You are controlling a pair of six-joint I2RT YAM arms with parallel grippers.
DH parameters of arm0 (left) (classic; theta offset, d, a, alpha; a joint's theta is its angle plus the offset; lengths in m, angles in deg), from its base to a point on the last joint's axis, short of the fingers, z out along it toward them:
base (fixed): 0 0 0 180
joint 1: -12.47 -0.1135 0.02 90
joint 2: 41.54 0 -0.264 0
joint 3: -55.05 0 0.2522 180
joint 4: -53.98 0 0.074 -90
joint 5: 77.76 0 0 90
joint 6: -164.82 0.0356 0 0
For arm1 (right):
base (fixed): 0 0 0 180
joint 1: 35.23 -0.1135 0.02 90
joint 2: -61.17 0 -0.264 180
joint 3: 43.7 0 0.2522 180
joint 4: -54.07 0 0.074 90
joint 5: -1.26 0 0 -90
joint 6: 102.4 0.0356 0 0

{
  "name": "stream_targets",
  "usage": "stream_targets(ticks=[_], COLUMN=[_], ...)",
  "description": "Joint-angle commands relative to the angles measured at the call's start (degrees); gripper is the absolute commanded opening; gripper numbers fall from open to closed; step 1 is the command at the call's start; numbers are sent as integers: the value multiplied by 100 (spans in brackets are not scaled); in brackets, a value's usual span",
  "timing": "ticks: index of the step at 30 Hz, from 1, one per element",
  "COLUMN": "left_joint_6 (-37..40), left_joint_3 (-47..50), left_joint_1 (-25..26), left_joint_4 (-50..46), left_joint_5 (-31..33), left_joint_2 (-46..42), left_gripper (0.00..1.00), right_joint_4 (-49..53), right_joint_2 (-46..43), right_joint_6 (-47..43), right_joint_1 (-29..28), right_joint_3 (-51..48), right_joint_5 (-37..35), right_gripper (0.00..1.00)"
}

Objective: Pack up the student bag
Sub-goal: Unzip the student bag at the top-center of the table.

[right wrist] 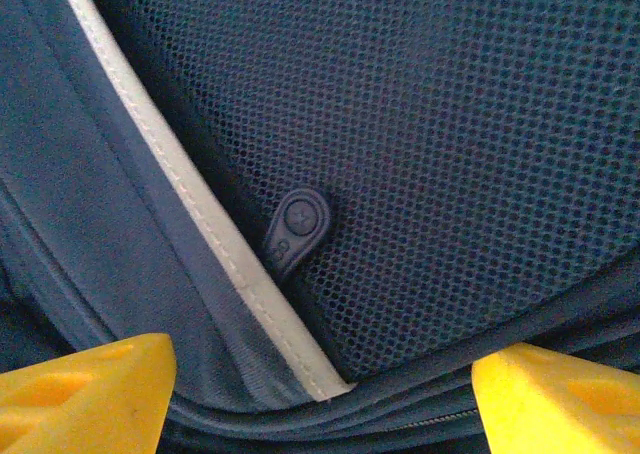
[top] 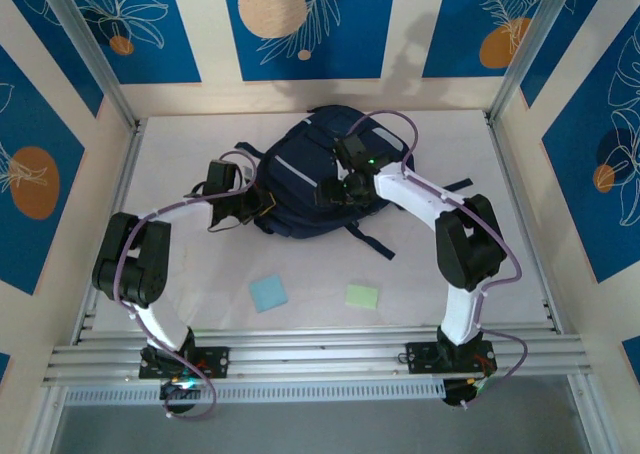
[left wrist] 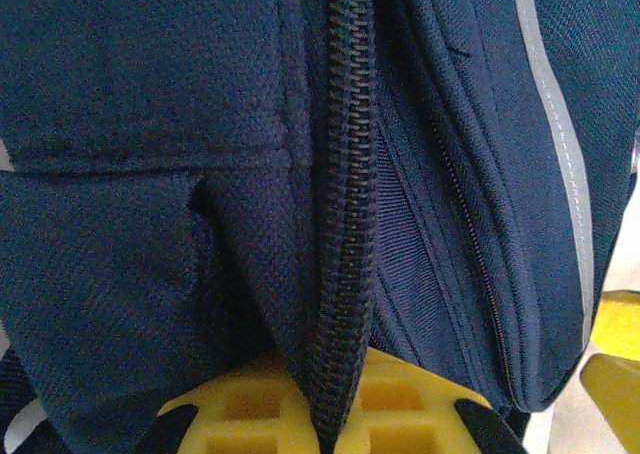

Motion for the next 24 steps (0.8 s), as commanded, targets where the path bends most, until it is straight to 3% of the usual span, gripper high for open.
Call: stream_targets(ticks=[1, 6, 12, 19, 24], left_joint_6=[-11, -11, -19, -16, -52], left_joint_3=[-3, -24, -8, 54, 80], left_joint_1=[159, 154, 161, 159, 164], left_joint_4=[387, 385, 351, 304, 308], left_joint_5=[-433, -413, -395, -363, -354], left_joint_2=[-167, -166, -183, -243, -261], left_gripper=[0, 0, 0, 0, 0], right_joint_4=[-60, 41, -154, -545, -837], right_joint_2=[-14, -496, -729, -334, 5], right_joint_6=[6, -109, -382, -801, -876], right_joint_1=[-345, -336, 173, 408, 395], right_joint_3=[77, -235, -460, -332, -284], right_joint_5=[399, 239, 148, 167, 557], right_gripper=[78, 78, 79, 85, 88])
